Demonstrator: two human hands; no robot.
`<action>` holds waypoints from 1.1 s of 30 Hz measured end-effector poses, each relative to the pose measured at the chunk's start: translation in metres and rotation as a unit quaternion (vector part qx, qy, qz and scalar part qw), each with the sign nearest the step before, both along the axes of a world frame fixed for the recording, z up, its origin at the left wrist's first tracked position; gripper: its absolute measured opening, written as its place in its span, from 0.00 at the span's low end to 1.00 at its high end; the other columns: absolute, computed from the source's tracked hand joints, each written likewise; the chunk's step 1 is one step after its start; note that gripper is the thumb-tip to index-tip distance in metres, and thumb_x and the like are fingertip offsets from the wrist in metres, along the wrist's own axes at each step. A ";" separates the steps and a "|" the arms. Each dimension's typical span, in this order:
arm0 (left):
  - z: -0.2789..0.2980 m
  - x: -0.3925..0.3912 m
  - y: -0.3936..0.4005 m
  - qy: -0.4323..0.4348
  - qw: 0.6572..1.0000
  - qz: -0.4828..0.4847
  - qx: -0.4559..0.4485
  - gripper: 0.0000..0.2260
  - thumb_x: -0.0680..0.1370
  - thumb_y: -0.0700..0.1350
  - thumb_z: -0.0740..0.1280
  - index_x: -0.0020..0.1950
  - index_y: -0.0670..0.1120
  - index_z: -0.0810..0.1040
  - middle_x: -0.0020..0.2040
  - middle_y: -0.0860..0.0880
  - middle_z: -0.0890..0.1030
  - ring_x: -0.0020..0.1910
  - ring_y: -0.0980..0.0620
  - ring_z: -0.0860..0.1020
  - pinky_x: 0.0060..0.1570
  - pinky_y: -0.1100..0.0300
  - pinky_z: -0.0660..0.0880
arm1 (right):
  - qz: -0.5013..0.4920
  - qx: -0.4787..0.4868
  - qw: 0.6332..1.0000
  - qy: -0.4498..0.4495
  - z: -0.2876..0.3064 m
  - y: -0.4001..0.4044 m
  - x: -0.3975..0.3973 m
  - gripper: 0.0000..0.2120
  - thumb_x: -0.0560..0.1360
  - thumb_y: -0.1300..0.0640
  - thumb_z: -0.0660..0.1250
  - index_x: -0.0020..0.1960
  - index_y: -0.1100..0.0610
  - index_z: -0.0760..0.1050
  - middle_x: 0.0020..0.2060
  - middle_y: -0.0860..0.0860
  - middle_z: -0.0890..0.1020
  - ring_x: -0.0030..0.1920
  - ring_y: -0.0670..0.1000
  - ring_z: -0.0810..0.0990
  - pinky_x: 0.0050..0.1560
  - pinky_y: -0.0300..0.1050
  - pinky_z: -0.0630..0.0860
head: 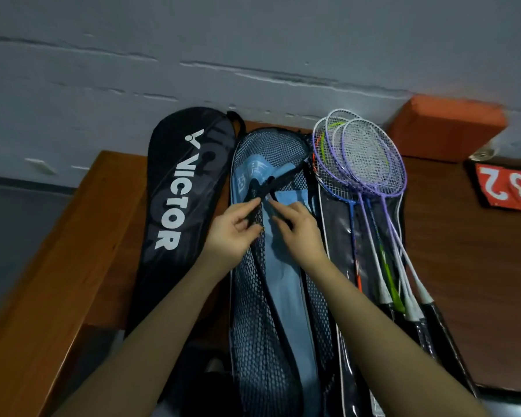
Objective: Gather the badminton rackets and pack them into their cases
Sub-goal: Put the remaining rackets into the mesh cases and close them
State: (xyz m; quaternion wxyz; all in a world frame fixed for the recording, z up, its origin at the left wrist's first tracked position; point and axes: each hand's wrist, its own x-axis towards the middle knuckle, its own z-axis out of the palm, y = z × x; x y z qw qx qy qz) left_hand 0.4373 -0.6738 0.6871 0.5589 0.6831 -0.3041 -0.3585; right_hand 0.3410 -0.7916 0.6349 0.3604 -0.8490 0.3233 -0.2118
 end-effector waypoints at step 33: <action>-0.050 -0.063 -0.068 0.044 0.998 0.035 0.030 0.24 0.72 0.35 0.69 0.67 0.46 0.71 0.61 0.49 0.74 0.60 0.48 0.75 0.62 0.49 0.73 | -0.272 -0.075 0.927 0.246 -0.036 -0.070 -0.175 0.20 0.74 0.60 0.64 0.66 0.58 0.70 0.54 0.61 0.75 0.52 0.65 0.73 0.50 0.54 0.66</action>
